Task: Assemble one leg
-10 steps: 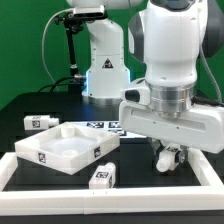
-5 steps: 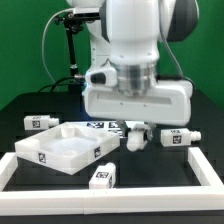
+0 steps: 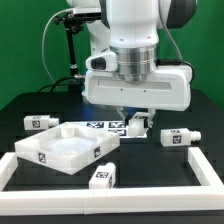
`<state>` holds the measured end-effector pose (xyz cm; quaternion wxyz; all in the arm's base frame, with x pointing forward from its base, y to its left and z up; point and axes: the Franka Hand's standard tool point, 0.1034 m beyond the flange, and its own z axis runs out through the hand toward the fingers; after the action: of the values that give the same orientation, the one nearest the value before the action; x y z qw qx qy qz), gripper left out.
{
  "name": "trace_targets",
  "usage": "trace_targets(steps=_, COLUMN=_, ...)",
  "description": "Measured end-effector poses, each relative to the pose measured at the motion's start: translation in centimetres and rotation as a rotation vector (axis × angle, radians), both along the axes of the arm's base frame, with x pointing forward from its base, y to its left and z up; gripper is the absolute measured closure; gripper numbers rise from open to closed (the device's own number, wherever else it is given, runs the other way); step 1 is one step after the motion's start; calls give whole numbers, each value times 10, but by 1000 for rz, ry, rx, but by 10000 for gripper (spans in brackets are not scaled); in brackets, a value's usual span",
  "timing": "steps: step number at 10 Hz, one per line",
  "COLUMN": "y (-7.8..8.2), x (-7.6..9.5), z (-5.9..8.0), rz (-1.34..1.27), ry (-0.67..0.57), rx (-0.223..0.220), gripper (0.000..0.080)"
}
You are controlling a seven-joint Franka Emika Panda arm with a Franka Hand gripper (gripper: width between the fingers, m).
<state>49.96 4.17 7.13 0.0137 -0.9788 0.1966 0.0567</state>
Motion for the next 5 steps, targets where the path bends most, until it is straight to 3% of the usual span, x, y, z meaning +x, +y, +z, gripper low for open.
trace_targets(steps=2, y=2, x=-33, z=-3, rz=6, ry=19, rx=-3, gripper=512)
trace_targets(steps=4, y=3, x=-77, z=-27, rz=24, ry=-37, rx=-21, gripper=512)
trace_targets(steps=5, y=5, x=-90, z=-39, rz=33, ry=-39, rx=-27, gripper=512)
